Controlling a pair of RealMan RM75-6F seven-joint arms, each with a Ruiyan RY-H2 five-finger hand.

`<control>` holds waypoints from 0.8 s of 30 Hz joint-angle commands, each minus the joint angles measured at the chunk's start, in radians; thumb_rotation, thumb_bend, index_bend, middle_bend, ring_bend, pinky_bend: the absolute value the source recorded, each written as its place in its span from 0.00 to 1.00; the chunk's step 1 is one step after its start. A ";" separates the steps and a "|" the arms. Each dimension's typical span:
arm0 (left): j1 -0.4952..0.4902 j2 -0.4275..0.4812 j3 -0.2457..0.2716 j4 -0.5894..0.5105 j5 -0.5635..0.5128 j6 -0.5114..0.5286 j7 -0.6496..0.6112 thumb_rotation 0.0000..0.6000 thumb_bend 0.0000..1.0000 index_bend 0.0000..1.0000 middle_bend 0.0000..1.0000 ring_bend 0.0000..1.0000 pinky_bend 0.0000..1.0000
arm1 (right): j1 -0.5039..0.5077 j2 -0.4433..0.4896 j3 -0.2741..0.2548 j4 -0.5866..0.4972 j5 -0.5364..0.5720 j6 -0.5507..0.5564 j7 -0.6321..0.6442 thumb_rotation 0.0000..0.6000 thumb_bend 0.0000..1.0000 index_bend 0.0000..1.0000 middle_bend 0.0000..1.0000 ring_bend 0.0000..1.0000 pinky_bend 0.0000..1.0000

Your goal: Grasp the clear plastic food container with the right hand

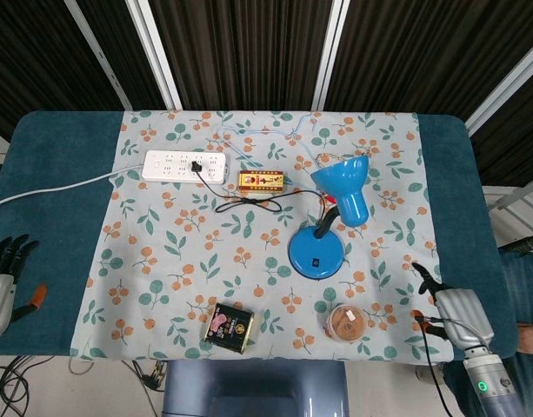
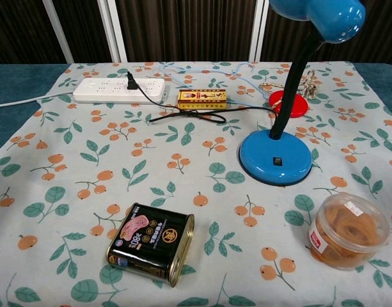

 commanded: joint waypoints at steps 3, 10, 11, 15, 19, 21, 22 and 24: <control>0.001 0.001 -0.002 -0.005 -0.011 -0.004 -0.002 1.00 0.34 0.14 0.07 0.05 0.10 | 0.068 -0.071 0.032 0.009 0.045 -0.080 -0.026 1.00 0.48 0.10 0.62 0.69 1.00; 0.000 0.003 -0.003 -0.009 -0.017 -0.010 -0.001 1.00 0.34 0.14 0.07 0.05 0.10 | 0.137 -0.129 0.038 -0.004 0.091 -0.192 -0.098 1.00 0.56 0.09 0.69 0.72 1.00; 0.000 0.004 -0.003 -0.009 -0.018 -0.010 0.000 1.00 0.34 0.14 0.07 0.05 0.10 | 0.147 -0.137 0.036 -0.008 0.099 -0.212 -0.105 1.00 0.56 0.09 0.70 0.72 1.00; 0.001 0.004 -0.005 -0.011 -0.020 -0.010 -0.003 1.00 0.34 0.14 0.07 0.05 0.10 | 0.183 -0.174 0.040 -0.012 0.129 -0.262 -0.152 1.00 0.56 0.08 0.70 0.72 1.00; 0.000 0.005 -0.004 -0.012 -0.023 -0.014 -0.003 1.00 0.34 0.14 0.07 0.05 0.10 | 0.204 -0.201 0.049 -0.016 0.156 -0.282 -0.180 1.00 0.56 0.08 0.70 0.72 1.00; 0.000 0.005 -0.005 -0.013 -0.025 -0.015 -0.004 1.00 0.34 0.14 0.07 0.05 0.10 | 0.219 -0.219 0.060 -0.013 0.181 -0.295 -0.200 1.00 0.56 0.08 0.70 0.72 1.00; 0.000 0.005 -0.005 -0.013 -0.026 -0.015 -0.004 1.00 0.34 0.14 0.07 0.05 0.10 | 0.224 -0.224 0.064 -0.012 0.187 -0.299 -0.205 1.00 0.56 0.08 0.70 0.72 1.00; 0.000 0.006 -0.006 -0.014 -0.026 -0.015 -0.006 1.00 0.34 0.14 0.07 0.05 0.10 | 0.242 -0.244 0.076 -0.005 0.218 -0.312 -0.232 1.00 0.56 0.08 0.70 0.72 1.00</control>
